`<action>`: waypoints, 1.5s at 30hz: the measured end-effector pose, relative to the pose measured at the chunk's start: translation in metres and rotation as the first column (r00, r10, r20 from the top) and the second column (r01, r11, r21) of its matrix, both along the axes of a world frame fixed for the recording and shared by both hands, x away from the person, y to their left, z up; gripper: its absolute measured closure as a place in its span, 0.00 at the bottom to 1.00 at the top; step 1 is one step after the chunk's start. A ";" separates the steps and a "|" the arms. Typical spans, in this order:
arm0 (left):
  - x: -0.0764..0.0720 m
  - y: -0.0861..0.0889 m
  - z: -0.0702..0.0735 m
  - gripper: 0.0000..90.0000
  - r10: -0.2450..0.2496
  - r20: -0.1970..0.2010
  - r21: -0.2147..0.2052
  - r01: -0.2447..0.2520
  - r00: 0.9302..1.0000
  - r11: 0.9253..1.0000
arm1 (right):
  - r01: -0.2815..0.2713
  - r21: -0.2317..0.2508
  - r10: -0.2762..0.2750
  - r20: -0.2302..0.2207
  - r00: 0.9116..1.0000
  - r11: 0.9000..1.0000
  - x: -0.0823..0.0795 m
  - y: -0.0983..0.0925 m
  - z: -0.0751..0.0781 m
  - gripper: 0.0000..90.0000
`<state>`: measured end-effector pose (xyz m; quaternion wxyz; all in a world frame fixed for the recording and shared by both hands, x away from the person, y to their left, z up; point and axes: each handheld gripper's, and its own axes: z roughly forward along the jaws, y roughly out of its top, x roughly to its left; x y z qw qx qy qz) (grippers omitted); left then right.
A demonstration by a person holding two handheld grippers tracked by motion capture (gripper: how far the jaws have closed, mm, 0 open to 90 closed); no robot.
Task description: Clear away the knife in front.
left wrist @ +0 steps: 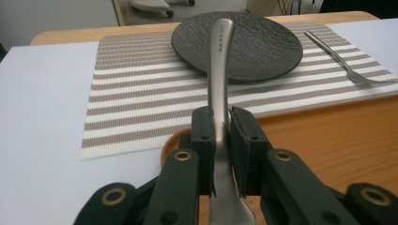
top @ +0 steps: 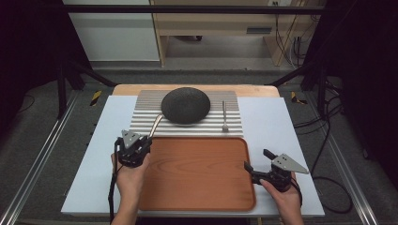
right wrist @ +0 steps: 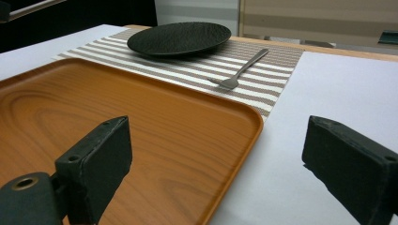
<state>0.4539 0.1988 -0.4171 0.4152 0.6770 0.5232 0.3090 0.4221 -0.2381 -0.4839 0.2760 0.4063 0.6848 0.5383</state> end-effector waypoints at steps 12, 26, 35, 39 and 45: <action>-0.017 -0.011 -0.026 0.89 0.020 -0.079 -0.035 -0.023 0.997 0.999 | 0.001 0.002 -0.001 0.005 1.000 1.000 -0.001 -0.002 0.001 0.10; -0.025 -0.015 -0.044 0.89 0.035 -0.142 -0.022 -0.038 0.989 0.999 | 0.001 0.009 -0.002 0.005 1.000 1.000 -0.001 -0.003 0.001 0.10; -0.026 -0.016 -0.053 0.89 0.037 -0.164 -0.003 -0.038 0.986 0.999 | -0.004 0.006 0.004 0.006 1.000 1.000 -0.001 -0.002 0.001 0.10; -0.025 -0.018 -0.055 0.89 0.040 -0.171 0.001 -0.040 0.985 0.999 | -0.001 0.008 0.001 0.005 1.000 1.000 -0.001 -0.003 0.001 0.10; -0.025 -0.020 -0.059 0.89 0.042 -0.180 -0.001 -0.043 0.983 0.999 | -0.005 0.008 0.005 0.004 1.000 1.000 -0.001 -0.003 0.001 0.10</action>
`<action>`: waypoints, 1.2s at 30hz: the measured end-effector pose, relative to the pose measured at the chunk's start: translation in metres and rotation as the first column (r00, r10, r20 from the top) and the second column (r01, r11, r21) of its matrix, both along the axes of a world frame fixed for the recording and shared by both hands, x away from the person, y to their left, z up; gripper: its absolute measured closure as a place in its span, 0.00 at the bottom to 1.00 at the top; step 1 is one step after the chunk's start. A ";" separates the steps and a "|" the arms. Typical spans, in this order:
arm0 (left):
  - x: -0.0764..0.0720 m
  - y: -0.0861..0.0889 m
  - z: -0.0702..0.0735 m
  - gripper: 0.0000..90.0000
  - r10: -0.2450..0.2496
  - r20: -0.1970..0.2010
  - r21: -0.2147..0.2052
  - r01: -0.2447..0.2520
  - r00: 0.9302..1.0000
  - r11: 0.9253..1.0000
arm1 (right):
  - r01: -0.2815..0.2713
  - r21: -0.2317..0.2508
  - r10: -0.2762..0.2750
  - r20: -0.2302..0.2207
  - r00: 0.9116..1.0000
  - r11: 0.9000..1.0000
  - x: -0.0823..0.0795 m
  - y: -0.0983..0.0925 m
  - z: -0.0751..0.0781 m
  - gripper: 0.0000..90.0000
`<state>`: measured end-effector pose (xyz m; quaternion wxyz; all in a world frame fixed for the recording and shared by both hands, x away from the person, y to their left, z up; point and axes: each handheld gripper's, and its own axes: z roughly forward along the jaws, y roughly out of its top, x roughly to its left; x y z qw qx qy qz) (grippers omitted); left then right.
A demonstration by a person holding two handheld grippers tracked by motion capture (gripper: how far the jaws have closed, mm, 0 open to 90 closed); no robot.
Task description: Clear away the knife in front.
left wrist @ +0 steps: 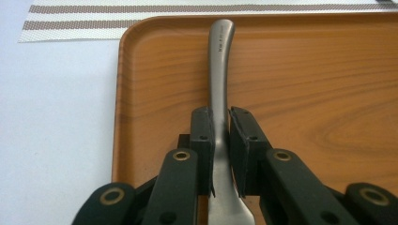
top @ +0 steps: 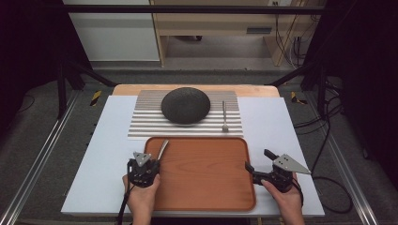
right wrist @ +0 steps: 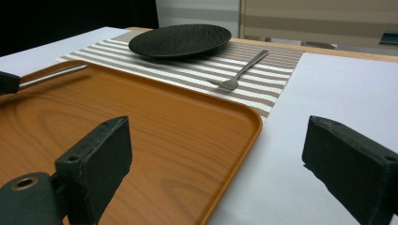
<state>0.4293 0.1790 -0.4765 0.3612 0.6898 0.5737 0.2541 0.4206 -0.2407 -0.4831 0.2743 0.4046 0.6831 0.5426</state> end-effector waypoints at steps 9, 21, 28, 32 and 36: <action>0.001 0.002 -0.002 0.89 0.010 -0.004 -0.007 -0.010 1.000 1.000 | 0.000 -0.001 0.000 -0.004 1.000 1.000 0.000 0.000 -0.001 0.10; 0.003 0.008 -0.007 0.89 0.050 -0.017 -0.020 -0.050 0.999 0.999 | -0.008 -0.010 0.008 -0.008 1.000 1.000 0.000 0.002 -0.002 0.09; 0.004 0.008 -0.009 0.89 0.055 -0.006 -0.017 -0.055 0.998 0.998 | -0.013 -0.015 0.013 -0.008 1.000 1.000 0.001 0.003 -0.002 0.09; 0.003 0.006 -0.005 0.83 0.046 0.039 0.003 -0.046 0.998 0.999 | -0.013 -0.014 0.013 -0.009 1.000 1.000 0.000 0.003 -0.002 0.09; 0.004 0.002 0.002 0.71 0.024 0.077 0.023 -0.026 0.997 0.999 | -0.014 -0.018 0.014 -0.008 1.000 1.000 0.000 0.004 -0.002 0.09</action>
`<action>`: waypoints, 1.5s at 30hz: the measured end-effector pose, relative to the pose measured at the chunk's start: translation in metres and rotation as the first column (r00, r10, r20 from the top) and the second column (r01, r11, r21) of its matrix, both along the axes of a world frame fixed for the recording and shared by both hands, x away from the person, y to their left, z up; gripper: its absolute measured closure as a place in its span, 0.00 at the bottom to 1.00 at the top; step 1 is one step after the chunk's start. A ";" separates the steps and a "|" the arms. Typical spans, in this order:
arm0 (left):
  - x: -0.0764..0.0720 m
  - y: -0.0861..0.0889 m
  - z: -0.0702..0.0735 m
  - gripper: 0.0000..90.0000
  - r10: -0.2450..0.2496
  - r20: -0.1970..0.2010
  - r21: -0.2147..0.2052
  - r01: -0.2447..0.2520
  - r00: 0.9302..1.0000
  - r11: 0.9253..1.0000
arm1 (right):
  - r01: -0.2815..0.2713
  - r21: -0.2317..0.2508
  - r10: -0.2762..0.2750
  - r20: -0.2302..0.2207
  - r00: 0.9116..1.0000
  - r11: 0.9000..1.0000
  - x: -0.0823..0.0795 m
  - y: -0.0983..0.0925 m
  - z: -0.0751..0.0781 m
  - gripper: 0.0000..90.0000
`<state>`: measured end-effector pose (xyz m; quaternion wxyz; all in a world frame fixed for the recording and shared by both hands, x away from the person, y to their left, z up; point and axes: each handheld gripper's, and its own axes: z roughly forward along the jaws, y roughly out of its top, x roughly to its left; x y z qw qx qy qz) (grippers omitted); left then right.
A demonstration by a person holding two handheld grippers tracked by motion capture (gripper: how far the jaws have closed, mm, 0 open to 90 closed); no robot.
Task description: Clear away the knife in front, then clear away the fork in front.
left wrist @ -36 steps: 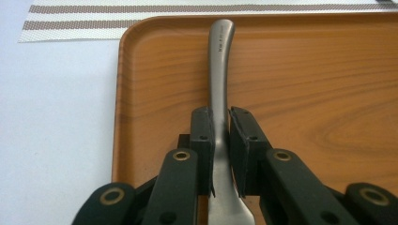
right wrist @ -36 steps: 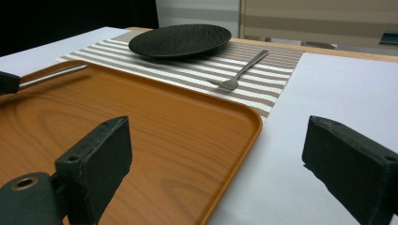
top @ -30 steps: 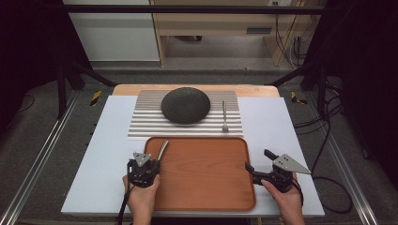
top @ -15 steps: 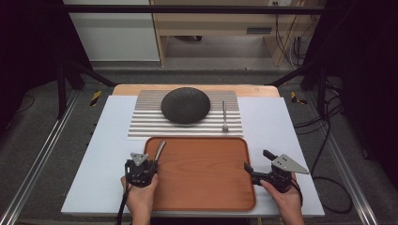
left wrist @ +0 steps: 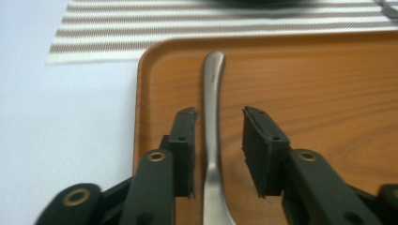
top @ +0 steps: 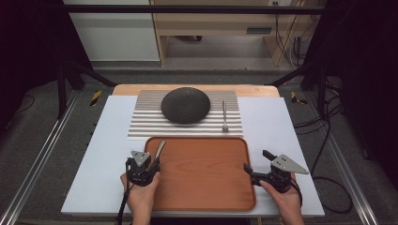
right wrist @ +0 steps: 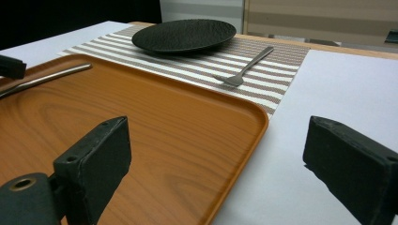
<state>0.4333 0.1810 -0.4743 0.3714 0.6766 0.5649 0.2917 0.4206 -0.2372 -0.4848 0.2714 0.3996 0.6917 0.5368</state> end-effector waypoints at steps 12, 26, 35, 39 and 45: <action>0.008 0.010 0.012 0.46 -0.091 0.155 0.018 0.090 0.984 0.996 | 0.007 0.022 -0.007 -0.012 1.000 1.000 -0.001 -0.002 0.003 0.10; 0.015 0.058 0.006 0.19 -0.137 0.272 0.028 0.134 0.952 0.991 | 0.085 0.057 -0.082 -0.058 0.995 0.995 0.015 0.010 0.018 0.09; 0.010 0.080 0.002 0.09 -0.133 0.272 -0.040 0.149 0.953 0.988 | 0.112 0.049 -0.105 -0.119 0.987 0.993 0.042 0.028 0.027 0.10; 0.003 0.079 0.007 0.05 -0.164 0.307 -0.031 0.182 0.937 0.983 | 0.108 0.021 -0.104 -0.128 0.986 0.994 0.057 0.036 0.043 0.10; -0.004 0.087 0.009 0.05 -0.174 0.327 -0.045 0.199 0.929 0.979 | 0.113 -0.030 -0.117 -0.152 0.981 0.993 0.087 0.045 0.064 0.13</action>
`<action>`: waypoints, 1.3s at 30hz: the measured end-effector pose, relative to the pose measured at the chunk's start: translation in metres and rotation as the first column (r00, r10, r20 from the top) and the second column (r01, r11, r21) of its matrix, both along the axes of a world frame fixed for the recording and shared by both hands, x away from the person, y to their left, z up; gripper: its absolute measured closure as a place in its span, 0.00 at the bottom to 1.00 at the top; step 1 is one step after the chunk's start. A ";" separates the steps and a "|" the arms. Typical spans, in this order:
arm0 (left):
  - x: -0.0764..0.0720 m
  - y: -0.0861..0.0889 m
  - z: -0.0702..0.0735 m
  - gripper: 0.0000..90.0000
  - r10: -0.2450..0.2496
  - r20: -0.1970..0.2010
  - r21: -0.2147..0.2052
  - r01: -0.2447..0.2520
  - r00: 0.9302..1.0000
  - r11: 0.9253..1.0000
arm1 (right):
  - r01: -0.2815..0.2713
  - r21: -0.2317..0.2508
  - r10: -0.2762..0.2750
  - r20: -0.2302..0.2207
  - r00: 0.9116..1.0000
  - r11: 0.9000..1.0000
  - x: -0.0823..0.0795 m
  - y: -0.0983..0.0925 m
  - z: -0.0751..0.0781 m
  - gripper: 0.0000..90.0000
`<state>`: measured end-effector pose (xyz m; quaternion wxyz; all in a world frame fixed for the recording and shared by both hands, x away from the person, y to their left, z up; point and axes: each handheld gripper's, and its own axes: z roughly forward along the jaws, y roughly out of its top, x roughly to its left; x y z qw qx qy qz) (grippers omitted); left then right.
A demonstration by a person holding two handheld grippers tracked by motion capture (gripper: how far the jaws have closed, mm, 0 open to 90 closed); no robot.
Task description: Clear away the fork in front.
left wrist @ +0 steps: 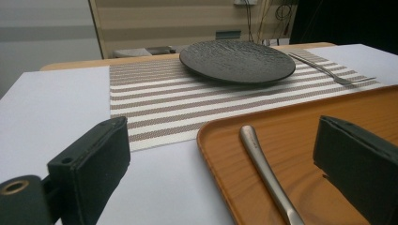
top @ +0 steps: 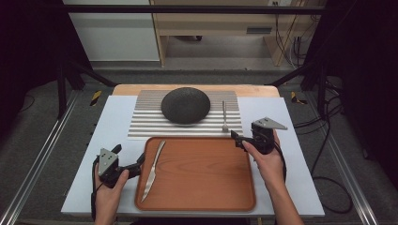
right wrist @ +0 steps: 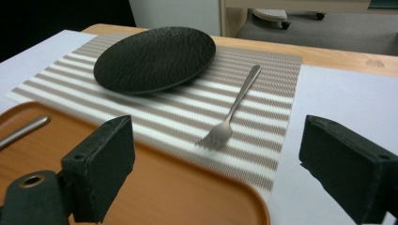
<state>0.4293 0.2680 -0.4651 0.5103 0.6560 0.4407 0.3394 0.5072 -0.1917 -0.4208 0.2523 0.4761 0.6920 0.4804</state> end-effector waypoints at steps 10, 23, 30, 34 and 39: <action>0.002 0.015 -0.008 0.04 0.009 0.002 -0.020 -0.009 1.000 1.000 | 0.034 -0.028 -0.036 -0.079 0.996 0.999 0.050 0.021 0.012 0.27; 0.003 0.024 -0.008 0.04 0.033 0.012 -0.030 -0.033 0.999 0.999 | 0.123 -0.076 -0.136 -0.207 0.969 0.990 0.107 0.049 -0.009 0.56; 0.004 0.024 -0.008 0.05 0.031 0.009 -0.030 -0.030 0.999 0.999 | 0.130 -0.098 -0.151 -0.253 0.956 0.987 0.120 0.056 -0.024 0.65; 0.003 0.023 -0.008 0.05 0.026 0.008 -0.030 -0.025 1.000 0.999 | 0.138 -0.105 -0.162 -0.272 0.948 0.985 0.123 0.059 -0.031 0.71; 0.002 0.022 -0.007 0.05 0.021 0.008 -0.033 -0.020 1.000 0.999 | 0.154 -0.126 -0.184 -0.285 0.941 0.980 0.127 0.062 -0.039 0.76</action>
